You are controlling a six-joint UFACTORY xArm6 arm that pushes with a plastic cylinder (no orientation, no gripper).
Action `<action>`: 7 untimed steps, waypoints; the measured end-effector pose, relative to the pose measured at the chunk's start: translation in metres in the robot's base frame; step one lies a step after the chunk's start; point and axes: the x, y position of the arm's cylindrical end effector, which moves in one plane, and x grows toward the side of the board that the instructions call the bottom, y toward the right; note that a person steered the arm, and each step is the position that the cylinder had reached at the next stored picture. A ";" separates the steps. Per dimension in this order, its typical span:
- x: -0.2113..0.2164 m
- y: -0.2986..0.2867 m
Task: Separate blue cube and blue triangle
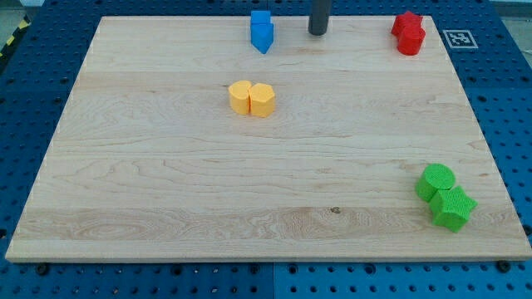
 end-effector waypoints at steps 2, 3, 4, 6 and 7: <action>0.000 -0.042; 0.000 -0.043; 0.001 -0.050; -0.003 -0.083; -0.003 -0.083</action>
